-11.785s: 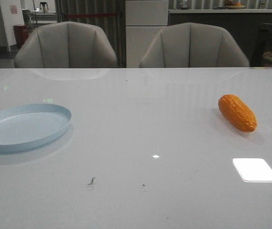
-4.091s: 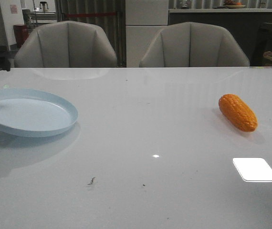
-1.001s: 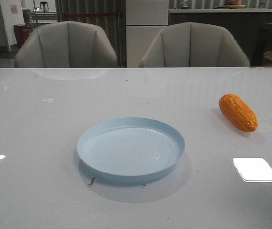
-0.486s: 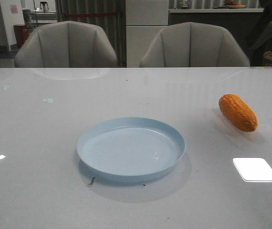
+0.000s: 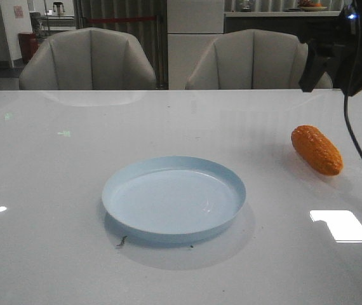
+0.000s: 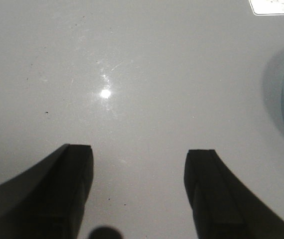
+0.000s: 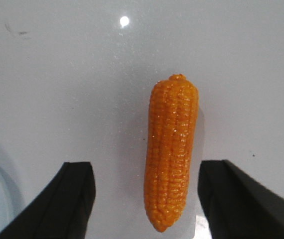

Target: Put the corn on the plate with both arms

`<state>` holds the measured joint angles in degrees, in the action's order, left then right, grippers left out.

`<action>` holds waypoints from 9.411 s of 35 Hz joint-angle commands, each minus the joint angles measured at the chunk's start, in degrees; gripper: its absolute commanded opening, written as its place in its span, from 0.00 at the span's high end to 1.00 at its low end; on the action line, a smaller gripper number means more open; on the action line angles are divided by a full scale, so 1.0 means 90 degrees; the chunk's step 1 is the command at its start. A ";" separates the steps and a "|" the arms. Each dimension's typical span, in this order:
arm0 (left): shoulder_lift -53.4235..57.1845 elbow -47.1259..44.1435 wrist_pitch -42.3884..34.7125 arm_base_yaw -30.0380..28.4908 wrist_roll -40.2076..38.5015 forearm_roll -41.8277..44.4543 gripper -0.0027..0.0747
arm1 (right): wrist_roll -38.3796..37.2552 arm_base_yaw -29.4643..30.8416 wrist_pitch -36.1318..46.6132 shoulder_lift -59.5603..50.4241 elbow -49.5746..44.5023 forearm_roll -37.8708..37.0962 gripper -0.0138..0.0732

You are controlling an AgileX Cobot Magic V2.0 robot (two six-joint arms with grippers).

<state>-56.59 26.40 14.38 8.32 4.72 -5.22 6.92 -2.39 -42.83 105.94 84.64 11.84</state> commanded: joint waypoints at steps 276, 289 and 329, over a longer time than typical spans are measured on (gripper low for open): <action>0.2344 -0.0050 -0.0655 -0.0012 -0.0013 0.0018 0.84 | 0.0815 0.0507 0.1358 -0.7696 -0.6169 0.0248 0.78; 0.4387 -0.1809 -0.2563 -0.0012 -0.0056 0.0087 0.84 | 0.0815 0.0507 0.1358 -0.7696 -0.6169 0.0248 0.78; 0.6455 -0.3236 -0.2133 -0.0028 -0.0056 0.0438 0.84 | 0.0815 0.0507 0.1376 -0.7696 -0.6169 0.0248 0.78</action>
<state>0.38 -0.65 0.00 8.16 4.72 -0.84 14.12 1.68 -34.41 36.87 27.52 13.70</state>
